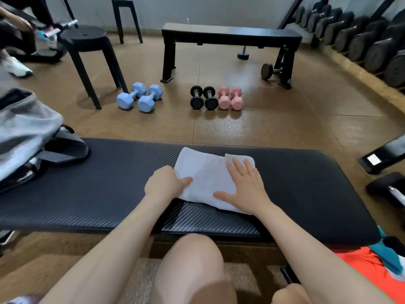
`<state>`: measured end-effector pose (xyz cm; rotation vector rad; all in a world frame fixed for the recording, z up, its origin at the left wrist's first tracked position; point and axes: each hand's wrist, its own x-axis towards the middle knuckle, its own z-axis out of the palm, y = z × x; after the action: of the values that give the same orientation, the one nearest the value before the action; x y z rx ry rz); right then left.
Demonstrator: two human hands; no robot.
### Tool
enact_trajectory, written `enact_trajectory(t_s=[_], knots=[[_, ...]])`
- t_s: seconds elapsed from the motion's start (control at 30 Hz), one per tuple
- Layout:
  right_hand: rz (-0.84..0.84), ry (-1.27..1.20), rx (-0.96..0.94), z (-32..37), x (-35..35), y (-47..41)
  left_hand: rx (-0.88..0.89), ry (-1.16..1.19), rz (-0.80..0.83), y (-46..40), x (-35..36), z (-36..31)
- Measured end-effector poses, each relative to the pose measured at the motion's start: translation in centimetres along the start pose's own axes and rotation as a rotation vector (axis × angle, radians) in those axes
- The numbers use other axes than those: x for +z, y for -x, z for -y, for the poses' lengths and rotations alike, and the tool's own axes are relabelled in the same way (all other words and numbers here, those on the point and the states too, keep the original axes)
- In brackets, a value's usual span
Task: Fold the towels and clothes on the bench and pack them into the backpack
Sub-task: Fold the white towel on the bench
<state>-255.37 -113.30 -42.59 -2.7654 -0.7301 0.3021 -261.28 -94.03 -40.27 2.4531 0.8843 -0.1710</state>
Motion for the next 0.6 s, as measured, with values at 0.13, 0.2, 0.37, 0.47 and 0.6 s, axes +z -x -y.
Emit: enact_trajectory(t_s=[0.13,0.2,0.37,0.47,0.6], knots=[[-0.018,-0.098,0.08,0.2,0.2,-0.2,-0.001,0.438,0.146,-0.1,-1.7,-0.6],[-0.025,-0.15,0.109,0.6,0.3,-0.3,0.109,0.609,0.126,0.9,-1.9,-1.9],[-0.106,-0.828,0.076,0.6,0.4,0.3,0.479,0.527,0.02,3.3,-0.9,-5.1],[-0.163,-1.21,0.082,-0.6,0.0,1.5,0.583,0.374,0.132,3.5,1.3,-5.3],[-0.201,-0.864,-0.137,-2.7,-0.6,2.6,0.907,-0.242,0.221,3.0,4.0,-4.2]])
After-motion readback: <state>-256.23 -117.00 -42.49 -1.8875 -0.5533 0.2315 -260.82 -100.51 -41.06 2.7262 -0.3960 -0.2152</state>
